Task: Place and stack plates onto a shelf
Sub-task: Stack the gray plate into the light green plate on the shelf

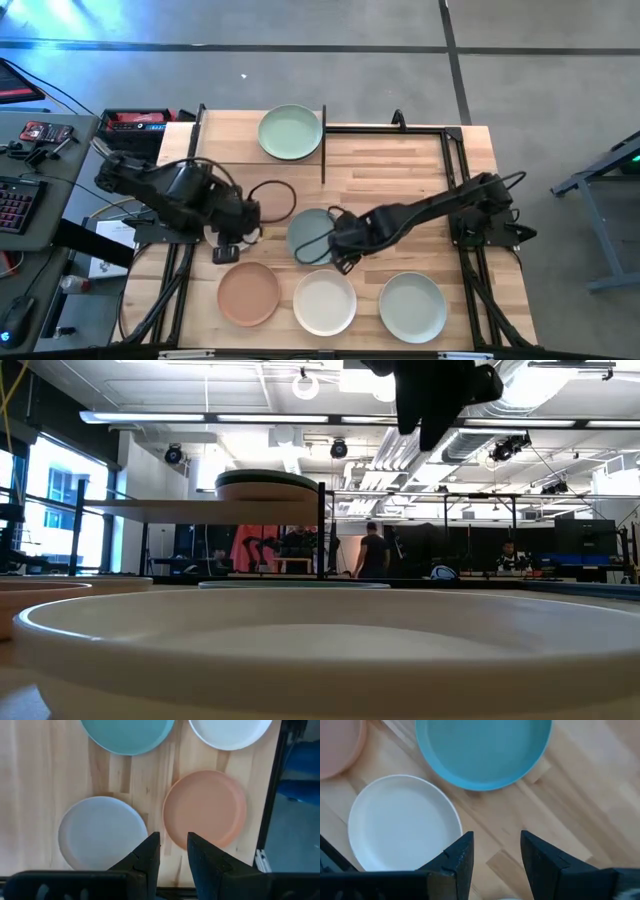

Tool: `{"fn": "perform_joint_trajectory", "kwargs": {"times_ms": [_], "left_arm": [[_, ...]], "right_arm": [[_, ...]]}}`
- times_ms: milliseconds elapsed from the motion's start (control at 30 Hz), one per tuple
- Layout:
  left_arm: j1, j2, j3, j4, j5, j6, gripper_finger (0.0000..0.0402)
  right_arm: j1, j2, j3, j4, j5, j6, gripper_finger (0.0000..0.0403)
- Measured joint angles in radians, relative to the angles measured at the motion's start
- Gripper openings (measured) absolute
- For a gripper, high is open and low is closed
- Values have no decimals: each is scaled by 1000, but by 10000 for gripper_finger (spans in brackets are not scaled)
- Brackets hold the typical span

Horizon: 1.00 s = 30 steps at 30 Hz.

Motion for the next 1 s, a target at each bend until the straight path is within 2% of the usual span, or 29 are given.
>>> {"fn": "perform_joint_trajectory", "kwargs": {"times_ms": [300, 567, 1000], "left_arm": [[-82, -3, 0, 1, -89, -124, 85], [-101, -1, 0, 13, -115, -180, 85], [-101, -1, 0, 74, -118, -183, 85]], "right_arm": [[61, 79, 0, 65, -10, 80, 140], [115, 131, 0, 96, 8, 160, 140], [253, 175, 0, 23, 11, 598, 140]]}}
